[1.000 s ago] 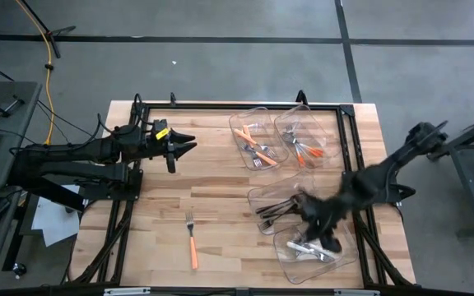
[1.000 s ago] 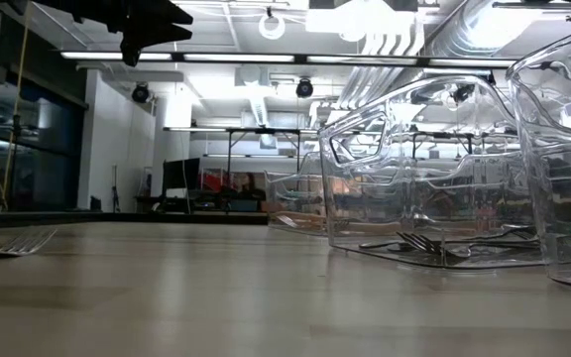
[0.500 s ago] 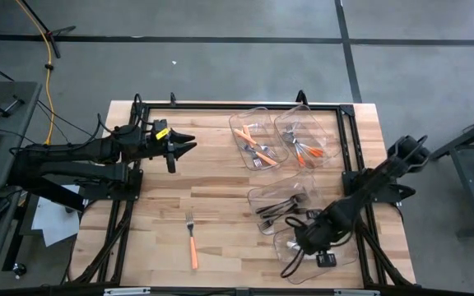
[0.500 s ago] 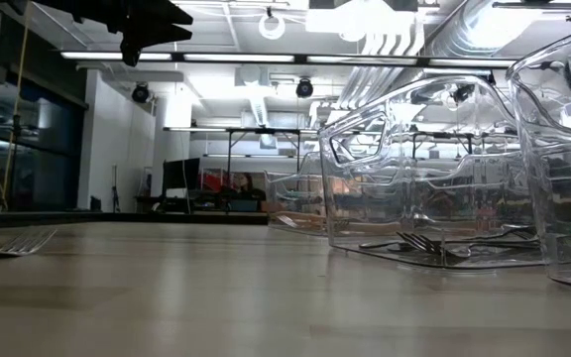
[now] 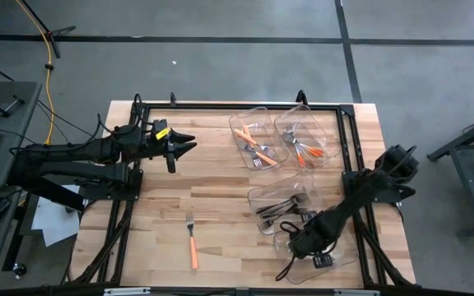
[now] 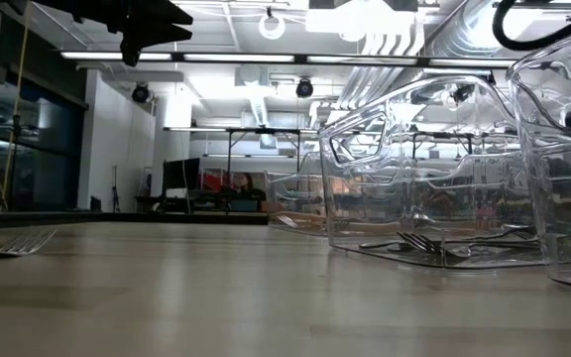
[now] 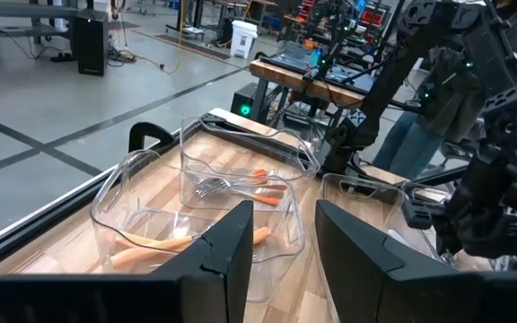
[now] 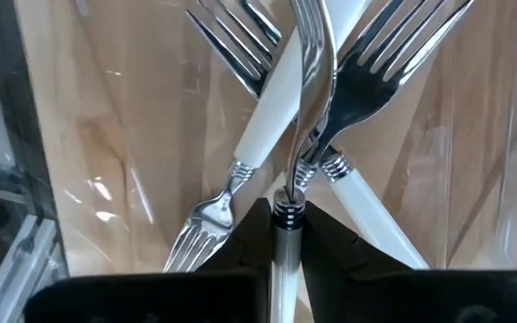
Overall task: Sort silverware by color (type)
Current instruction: Put the white fork into the bottom transparent bin, then put the light orange fork into the left transparent bin
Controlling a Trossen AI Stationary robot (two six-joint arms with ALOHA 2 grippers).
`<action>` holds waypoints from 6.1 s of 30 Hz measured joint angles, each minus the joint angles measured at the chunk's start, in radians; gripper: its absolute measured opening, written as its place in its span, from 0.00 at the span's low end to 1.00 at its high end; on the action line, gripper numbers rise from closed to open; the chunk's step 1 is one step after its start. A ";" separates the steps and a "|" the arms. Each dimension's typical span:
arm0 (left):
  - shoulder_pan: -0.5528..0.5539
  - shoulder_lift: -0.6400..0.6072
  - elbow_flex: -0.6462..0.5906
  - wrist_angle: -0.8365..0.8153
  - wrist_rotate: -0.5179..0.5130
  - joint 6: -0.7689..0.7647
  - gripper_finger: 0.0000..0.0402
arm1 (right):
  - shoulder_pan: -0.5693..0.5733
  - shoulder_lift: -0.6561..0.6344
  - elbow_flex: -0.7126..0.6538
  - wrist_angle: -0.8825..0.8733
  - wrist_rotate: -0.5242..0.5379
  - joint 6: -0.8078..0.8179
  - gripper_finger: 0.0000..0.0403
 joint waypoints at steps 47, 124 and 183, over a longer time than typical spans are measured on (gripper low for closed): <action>0.000 0.000 0.000 -0.001 0.000 0.000 0.28 | -0.008 -0.548 -0.185 0.176 0.411 0.390 0.18; 0.000 0.000 0.000 0.000 0.000 -0.001 0.28 | -0.709 -0.581 -0.346 1.220 0.241 -0.262 0.18; -0.001 0.000 0.000 0.008 0.071 -0.097 0.42 | -0.709 -0.581 -0.346 1.196 0.241 -0.259 0.18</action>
